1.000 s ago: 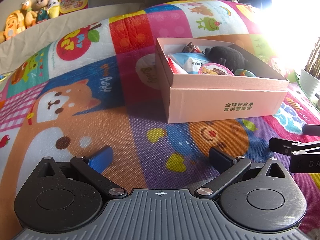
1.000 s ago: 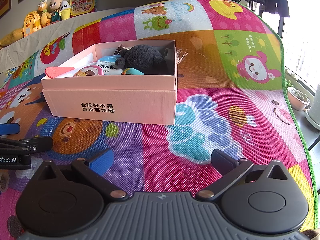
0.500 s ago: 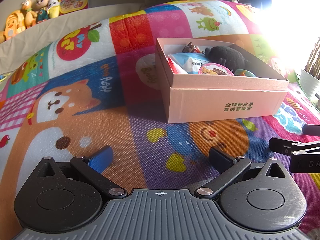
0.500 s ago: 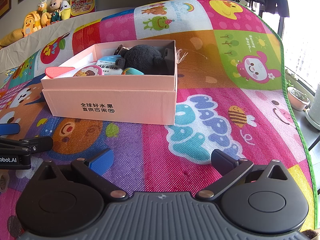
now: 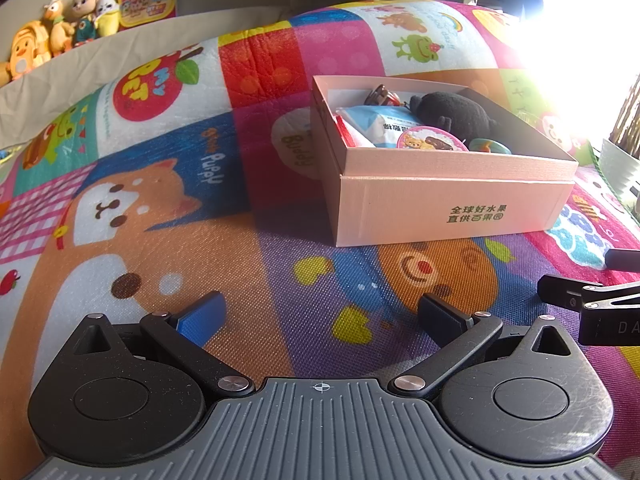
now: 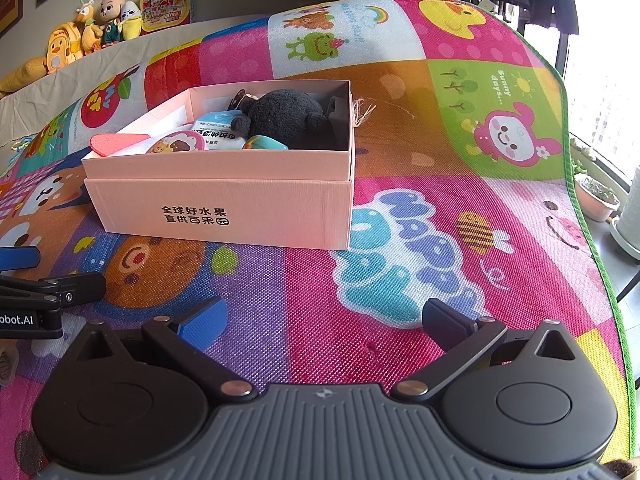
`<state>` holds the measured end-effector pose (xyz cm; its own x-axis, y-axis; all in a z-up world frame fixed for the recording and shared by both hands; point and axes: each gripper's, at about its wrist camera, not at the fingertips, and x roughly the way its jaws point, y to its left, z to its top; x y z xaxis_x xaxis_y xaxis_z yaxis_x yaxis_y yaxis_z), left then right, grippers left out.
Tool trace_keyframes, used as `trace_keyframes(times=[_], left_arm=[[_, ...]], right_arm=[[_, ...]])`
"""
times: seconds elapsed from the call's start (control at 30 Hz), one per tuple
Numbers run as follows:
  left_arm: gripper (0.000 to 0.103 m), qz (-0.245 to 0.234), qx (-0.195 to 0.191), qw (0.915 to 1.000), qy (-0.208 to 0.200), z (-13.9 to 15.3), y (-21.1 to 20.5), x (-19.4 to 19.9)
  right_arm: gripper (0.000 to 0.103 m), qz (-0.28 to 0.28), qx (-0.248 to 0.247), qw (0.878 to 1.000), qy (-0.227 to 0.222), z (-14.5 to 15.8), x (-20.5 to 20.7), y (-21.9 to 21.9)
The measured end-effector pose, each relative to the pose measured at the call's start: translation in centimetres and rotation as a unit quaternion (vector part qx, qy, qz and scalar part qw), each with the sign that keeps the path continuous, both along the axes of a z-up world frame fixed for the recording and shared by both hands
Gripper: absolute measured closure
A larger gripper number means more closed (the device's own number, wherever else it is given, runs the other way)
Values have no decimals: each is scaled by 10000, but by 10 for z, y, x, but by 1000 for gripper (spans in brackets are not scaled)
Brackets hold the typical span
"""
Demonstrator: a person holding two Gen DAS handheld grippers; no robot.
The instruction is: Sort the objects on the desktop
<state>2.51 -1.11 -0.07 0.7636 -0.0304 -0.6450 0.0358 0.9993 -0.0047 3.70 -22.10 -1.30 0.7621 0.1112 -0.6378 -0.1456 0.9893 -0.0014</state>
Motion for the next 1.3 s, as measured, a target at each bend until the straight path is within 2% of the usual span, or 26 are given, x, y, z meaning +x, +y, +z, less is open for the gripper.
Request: trace_keyframes(times=[1.3], left_arm=[[0,-38,-4,10000,49,1,0,1]], right_arm=[[0,0,0,10000,-1,0,0,0]])
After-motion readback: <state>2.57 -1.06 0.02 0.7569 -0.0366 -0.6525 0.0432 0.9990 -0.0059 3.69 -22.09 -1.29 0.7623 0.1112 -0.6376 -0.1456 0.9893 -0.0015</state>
